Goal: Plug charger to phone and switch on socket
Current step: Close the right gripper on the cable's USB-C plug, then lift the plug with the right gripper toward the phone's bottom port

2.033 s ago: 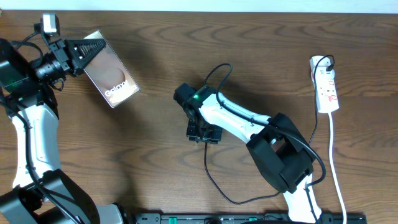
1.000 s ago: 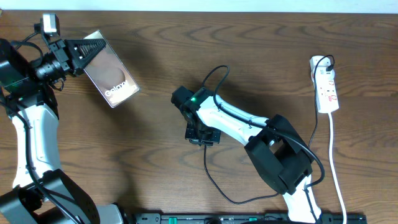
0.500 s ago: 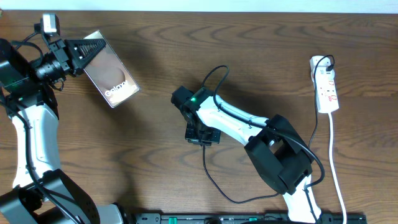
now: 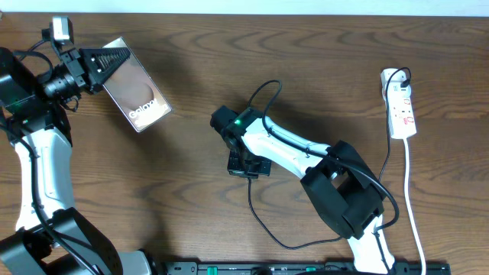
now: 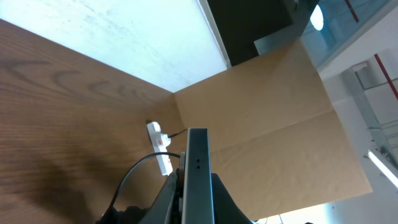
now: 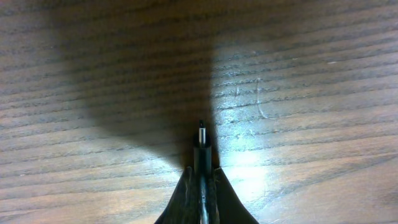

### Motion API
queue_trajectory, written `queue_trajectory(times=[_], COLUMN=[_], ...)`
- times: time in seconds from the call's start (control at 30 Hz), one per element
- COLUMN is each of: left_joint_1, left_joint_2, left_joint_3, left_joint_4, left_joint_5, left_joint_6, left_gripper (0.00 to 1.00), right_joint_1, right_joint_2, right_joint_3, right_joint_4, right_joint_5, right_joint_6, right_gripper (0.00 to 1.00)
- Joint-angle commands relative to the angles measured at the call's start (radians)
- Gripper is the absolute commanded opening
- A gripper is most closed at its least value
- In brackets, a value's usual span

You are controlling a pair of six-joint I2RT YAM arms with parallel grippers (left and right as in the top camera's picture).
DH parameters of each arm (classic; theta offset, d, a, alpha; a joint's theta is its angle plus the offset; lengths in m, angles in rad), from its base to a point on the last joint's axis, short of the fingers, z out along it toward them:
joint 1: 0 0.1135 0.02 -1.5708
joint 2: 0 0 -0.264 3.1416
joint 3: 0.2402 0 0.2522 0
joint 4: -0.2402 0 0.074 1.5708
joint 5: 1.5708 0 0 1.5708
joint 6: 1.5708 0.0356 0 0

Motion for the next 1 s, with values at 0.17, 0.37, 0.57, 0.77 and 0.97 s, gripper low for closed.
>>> queue_trajectory(times=[0.17,0.37,0.57,0.77,0.97], left_joint_1=[0.002,0.002,0.002,0.002,0.002], left_joint_2=[-0.005,-0.005,-0.005,-0.005,-0.005], left_joint_3=[0.008,0.008,0.008,0.008,0.008], left_joint_4=[0.008,0.008,0.008,0.008,0.008], left_joint_5=[0.024,0.024,0.024,0.024,0.023], left_joint_6=[0.007,0.014,0.014,0.014,0.014], left_gripper=[0.08,0.08,0.08,0.08,0.08], right_joint_1=[-0.026,-0.077,-0.127,-0.168,-0.19], right_joint_2=[0.001,0.001,0.001,0.001,0.001], right_joint_3=[0.003,0.084,0.188,0.268,0.279], right_joint_4=[0.005,0.004,0.006,0.005,0.032], right_joint_5=[0.034,-0.076,-0.315,-0.715,-1.011], right_joint_6=[-0.024,-0.181,-0.4,-0.722,-0.882], right_gripper=[0.01,0.01,0.01,0.01,0.01])
